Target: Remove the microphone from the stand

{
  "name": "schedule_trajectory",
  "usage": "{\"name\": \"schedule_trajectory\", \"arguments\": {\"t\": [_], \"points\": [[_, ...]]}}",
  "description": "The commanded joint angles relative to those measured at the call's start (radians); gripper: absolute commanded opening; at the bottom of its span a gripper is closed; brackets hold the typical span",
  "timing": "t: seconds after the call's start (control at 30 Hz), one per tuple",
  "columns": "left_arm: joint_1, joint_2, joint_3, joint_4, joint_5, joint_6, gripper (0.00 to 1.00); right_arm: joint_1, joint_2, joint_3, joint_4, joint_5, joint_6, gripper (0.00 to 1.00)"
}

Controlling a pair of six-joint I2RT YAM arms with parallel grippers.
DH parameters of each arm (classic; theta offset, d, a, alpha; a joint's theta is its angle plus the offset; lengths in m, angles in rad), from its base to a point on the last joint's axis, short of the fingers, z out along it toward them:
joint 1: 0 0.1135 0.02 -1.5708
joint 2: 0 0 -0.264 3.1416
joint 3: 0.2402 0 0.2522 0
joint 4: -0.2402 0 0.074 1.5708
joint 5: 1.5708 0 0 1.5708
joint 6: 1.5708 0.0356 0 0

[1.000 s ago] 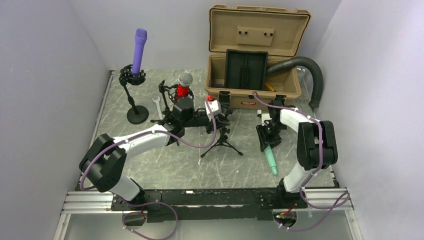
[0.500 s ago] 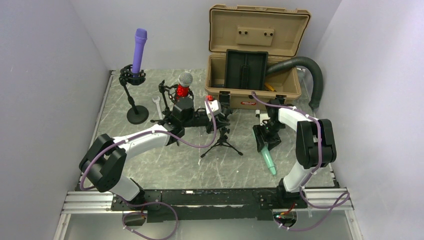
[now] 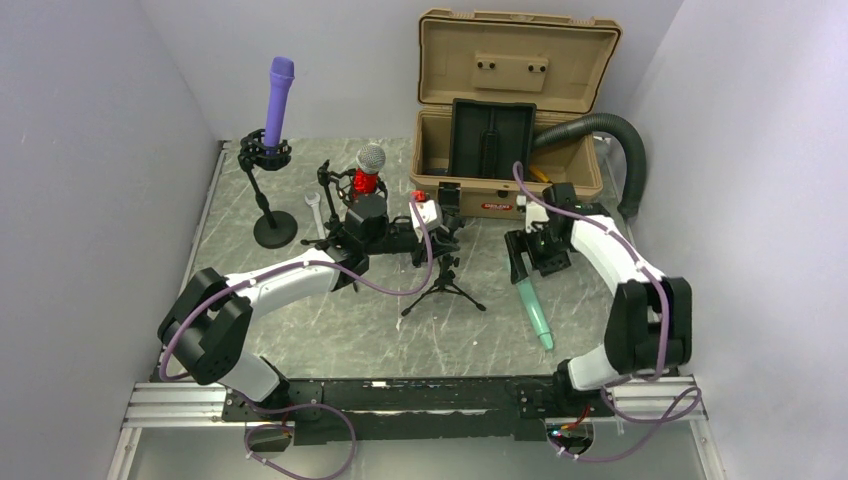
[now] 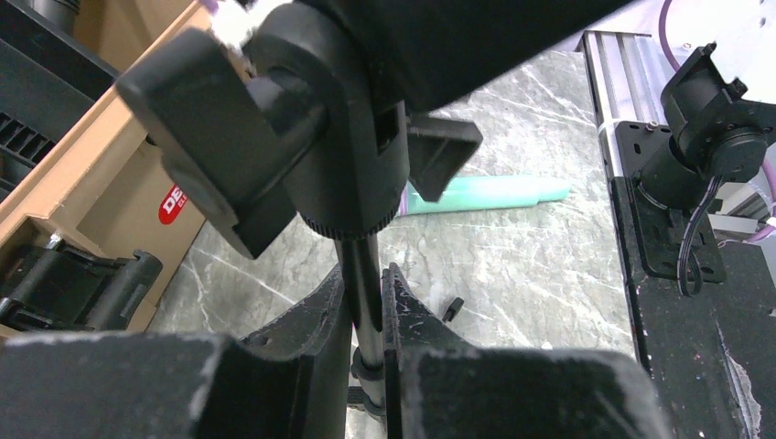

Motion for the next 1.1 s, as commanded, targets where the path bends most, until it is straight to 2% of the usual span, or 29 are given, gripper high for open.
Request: {"name": "schedule_trajectory", "arguments": {"t": [0.0,0.13,0.33,0.47,0.6,0.67,0.77,0.83,1.07], "points": [[0.012,-0.028,0.030,-0.051,0.003,0.074,0.00,0.004,-0.148,0.095,-0.026,-0.007,-0.039,0.84],[0.018,-0.025,0.040,-0.070,0.062,0.079,0.00,0.004,-0.270,0.158,-0.017,-0.107,-0.084,0.85],[0.039,-0.037,0.049,-0.076,0.204,0.079,0.00,0.006,-0.453,0.141,0.147,-0.384,-0.160,0.83],[0.055,-0.035,0.054,-0.076,0.288,0.079,0.00,0.028,-0.476,0.127,0.245,-0.582,-0.191,0.81],[0.058,-0.023,0.057,-0.082,0.327,0.085,0.03,0.117,-0.435,0.119,0.357,-0.650,-0.163,0.80],[0.057,-0.019,0.054,-0.080,0.331,0.084,0.11,0.164,-0.425,0.100,0.431,-0.654,-0.144,0.79],[0.058,-0.015,0.051,-0.076,0.326,0.078,0.31,0.229,-0.409,0.082,0.506,-0.657,-0.136,0.79],[0.057,-0.019,0.048,-0.079,0.321,0.083,0.44,0.255,-0.387,0.092,0.510,-0.657,-0.145,0.78],[0.058,-0.031,0.048,-0.116,0.291,0.114,0.75,0.320,-0.353,0.087,0.547,-0.654,-0.164,0.77]]}}
